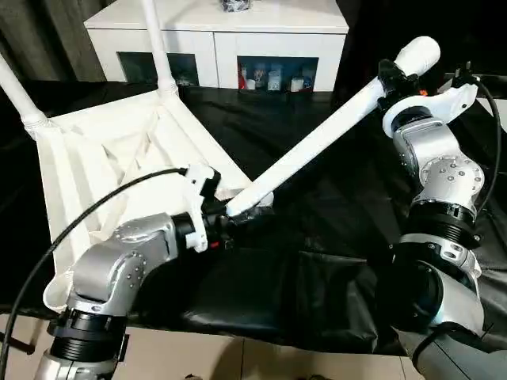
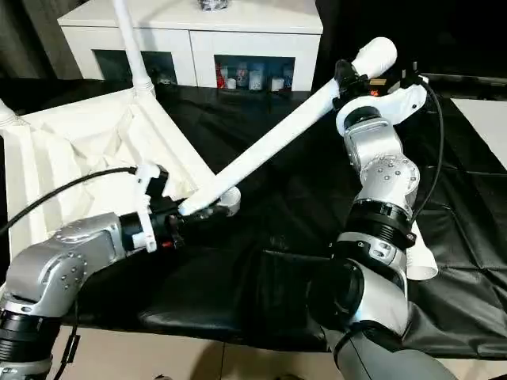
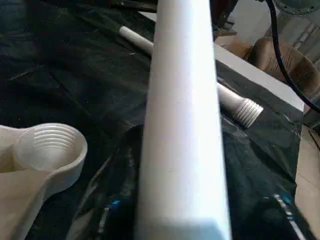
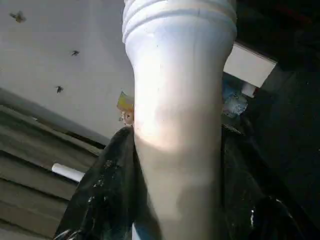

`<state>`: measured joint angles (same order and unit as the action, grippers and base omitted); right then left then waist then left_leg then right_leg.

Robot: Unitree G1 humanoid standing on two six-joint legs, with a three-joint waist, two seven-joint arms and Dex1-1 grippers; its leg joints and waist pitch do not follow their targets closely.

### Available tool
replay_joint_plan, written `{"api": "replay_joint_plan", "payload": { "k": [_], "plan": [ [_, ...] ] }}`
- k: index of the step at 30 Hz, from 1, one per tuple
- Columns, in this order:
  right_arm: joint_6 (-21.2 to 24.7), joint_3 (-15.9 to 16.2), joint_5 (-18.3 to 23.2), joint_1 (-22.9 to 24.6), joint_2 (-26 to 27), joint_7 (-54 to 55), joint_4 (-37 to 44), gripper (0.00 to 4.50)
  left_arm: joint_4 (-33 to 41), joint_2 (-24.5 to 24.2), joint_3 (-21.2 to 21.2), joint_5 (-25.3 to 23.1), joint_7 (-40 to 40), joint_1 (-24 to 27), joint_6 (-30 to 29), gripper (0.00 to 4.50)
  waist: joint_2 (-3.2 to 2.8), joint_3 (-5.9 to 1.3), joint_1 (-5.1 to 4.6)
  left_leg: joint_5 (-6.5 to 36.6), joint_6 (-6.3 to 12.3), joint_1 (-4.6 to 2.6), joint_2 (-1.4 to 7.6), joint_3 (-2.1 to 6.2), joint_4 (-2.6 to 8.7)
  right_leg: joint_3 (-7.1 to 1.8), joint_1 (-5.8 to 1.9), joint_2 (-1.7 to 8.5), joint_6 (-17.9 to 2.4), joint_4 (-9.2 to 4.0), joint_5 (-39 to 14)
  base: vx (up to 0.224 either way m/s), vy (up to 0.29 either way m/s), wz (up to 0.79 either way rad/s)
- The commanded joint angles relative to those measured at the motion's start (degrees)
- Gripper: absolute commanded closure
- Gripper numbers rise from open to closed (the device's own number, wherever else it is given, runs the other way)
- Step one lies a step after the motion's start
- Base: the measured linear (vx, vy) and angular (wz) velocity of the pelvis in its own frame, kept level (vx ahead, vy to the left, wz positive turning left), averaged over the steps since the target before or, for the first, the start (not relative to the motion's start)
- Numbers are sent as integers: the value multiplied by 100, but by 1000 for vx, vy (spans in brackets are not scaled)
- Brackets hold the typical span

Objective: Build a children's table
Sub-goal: Insert table leg to table base

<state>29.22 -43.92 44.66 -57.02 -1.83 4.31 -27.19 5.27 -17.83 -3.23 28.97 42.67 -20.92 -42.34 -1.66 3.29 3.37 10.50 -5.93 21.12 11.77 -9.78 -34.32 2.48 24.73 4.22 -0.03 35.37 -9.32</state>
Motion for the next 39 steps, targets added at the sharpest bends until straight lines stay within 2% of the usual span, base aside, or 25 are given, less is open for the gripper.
{"api": "replay_joint_plan", "payload": {
  "k": [1,8,14,15,16,19,21,24,27,30,31,32,34,35,36,37,38,39],
  "plan": [
    [-31,140,84,-55,-57,36,0,266,-32,-44,47,0,-37,-123,18,275,-30,-477,12,746,29,-25,-60,-66,329,-128,-407,142,-1054,-310,-548,0,0,0],
    [10,237,78,-11,-84,35,-1,266,-31,-54,42,41,13,-124,9,311,-39,-482,12,721,29,-23,-60,-62,325,-125,-412,142,-1067,-302,-492,0,0,0],
    [5,424,-90,37,-155,57,-67,266,-57,-50,128,80,3,-158,29,313,-31,-483,12,734,24,-22,-60,-64,320,-126,-413,140,-1081,-299,-486,0,0,0],
    [-19,451,-96,51,-166,26,-89,210,-60,-43,186,113,0,-179,39,314,-30,-480,13,737,20,-18,-66,-65,319,-128,-415,141,-1082,-300,-501,0,0,0],
    [-33,454,-94,60,-168,14,-93,196,-63,-40,215,127,-4,-192,49,314,-22,-479,10,749,17,-13,-68,-65,318,-128,-419,141,-1074,-305,-529,0,0,0],
    [-38,486,-77,99,-192,-26,-96,190,-76,-60,320,174,10,-248,90,314,-25,-480,14,745,7,-17,-66,-63,317,-128,-417,142,-1059,-305,-569,0,0,0],
    [4,504,-84,148,-231,-33,-114,154,-98,-71,478,273,0,-319,82,314,-30,-476,10,801,-14,-21,-72,-60,315,-129,-416,139,-1046,-306,-618,0,0,0],
    [32,541,-96,229,-284,-64,-147,151,-129,-127,577,339,18,-384,74,314,-32,-481,12,785,-18,-17,-74,-61,310,-128,-419,137,-1042,-301,-602,0,0,0],
    [160,584,-138,365,-374,14,-183,114,-181,-226,648,367,84,-430,84,314,-32,-483,20,756,-8,-18,-74,-59,310,-126,-419,135,-1050,-300,-556,0,0,0],
    [190,612,-165,397,-402,21,-182,106,-185,-249,650,360,104,-431,91,314,-23,-481,18,761,-14,-15,-77,-62,308,-129,-416,137,-1057,-304,-611,0,0,0],
    [4,907,-516,603,-570,-200,-96,91,-232,-395,662,280,193,-443,116,314,-3,-483,29,724,-18,-6,-77,-59,306,-125,-427,141,-1058,-304,-616,0,0,0],
    [-161,1036,-661,675,-626,-389,-55,81,-248,-447,665,255,226,-446,126,314,-6,-486,37,704,-17,6,-73,-57,303,-122,-433,149,-1061,-302,-615,0,0,0],
    [-564,1556,-1209,876,-874,-858,78,76,-298,-576,688,229,301,-460,151,314,-1,-479,45,667,-18,8,-75,-65,294,-131,-434,152,-1046,-308,-631,0,0,0],
    [-840,2016,-1654,998,-1097,-1136,150,76,-334,-651,697,217,337,-476,165,314,-9,-483,44,629,-7,3,-77,-68,290,-138,-434,148,-1047,-300,-599,0,0,0],
    [-1065,2500,-2078,1121,-1342,-1445,236,51,-366,-734,698,191,368,-492,174,314,-5,-482,61,624,-9,2,-69,-55,289,-123,-434,150,-1057,-302,-617,0,0,0],
    [-1174,2708,-2279,1173,-1450,-1538,277,51,-379,-772,690,172,386,-498,179,314,-8,-474,60,624,-17,14,-76,-57,285,-124,-452,148,-1065,-307,-638,0,0,0],
    [-1593,3337,-2908,1325,-1775,-1842,401,42,-416,-881,661,120,452,-514,195,314,-18,-465,55,684,-14,10,-71,-52,284,-124,-446,153,-1073,-313,-738,0,0,0],
    [-1881,3637,-3208,1401,-1931,-2056,486,40,-430,-929,645,104,490,-522,196,314,3,-450,44,753,-17,17,-73,-63,282,-132,-446,152,-1046,-330,-842,0,0,0]
  ]
}}
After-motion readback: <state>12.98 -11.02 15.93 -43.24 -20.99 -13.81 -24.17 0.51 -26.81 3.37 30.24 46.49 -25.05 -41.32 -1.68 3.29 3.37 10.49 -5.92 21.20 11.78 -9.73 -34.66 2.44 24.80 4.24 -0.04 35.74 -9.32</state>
